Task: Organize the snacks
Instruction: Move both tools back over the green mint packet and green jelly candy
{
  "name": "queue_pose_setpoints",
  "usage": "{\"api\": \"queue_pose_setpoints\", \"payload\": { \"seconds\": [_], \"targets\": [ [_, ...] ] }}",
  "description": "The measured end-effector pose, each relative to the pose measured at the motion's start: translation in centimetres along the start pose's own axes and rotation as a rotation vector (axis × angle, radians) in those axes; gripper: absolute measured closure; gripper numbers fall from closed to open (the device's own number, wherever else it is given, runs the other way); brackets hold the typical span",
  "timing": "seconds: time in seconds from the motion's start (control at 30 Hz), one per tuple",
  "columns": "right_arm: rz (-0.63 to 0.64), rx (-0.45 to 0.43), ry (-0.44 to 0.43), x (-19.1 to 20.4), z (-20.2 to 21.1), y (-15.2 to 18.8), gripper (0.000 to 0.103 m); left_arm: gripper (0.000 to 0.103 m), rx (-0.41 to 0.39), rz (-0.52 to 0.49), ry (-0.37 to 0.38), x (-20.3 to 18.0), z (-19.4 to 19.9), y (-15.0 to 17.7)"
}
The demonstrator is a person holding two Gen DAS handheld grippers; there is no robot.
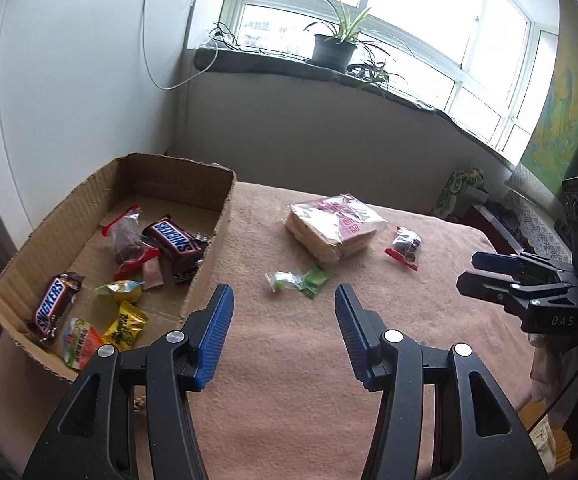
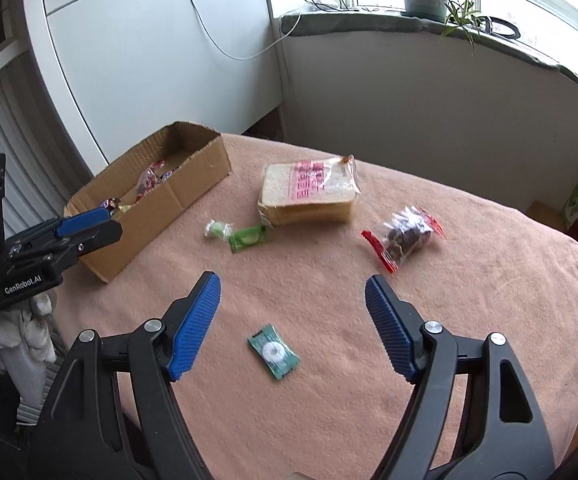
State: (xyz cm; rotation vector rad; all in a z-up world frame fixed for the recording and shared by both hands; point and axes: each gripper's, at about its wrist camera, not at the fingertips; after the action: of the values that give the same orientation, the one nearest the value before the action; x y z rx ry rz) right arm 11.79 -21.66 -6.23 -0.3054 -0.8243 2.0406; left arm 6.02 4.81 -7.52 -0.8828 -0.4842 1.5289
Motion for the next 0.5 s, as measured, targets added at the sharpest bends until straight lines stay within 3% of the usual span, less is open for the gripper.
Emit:
{"api": "queue_pose_setpoints", "payload": {
  "seconds": [0.17, 0.4, 0.5],
  "targets": [
    [0.007, 0.045, -0.015, -0.5, -1.1, 2.3, 0.025, 0.051, 0.050, -0.010, 0.040, -1.4, -1.9, 0.6],
    [0.053, 0.080, -0.045, 0.9, -2.9, 3.5, 0.026, 0.051, 0.097, -0.012, 0.035, -2.0, -4.7, 0.5],
    [0.083, 0.093, -0.045, 1.4, -3.6, 3.9, 0.034, 0.051, 0.111, -0.020, 0.013, -2.0, -6.2, 0.3]
  ]
}}
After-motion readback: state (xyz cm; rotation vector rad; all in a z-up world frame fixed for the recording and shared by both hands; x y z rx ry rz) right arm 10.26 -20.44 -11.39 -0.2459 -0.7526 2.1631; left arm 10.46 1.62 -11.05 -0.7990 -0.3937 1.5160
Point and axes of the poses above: each gripper's, at about its wrist camera, not at the fingertips, and z roughly against the way its jaws point, x to its left, y to its underside, and after that the axes turned 2 degrees about y, right-handed
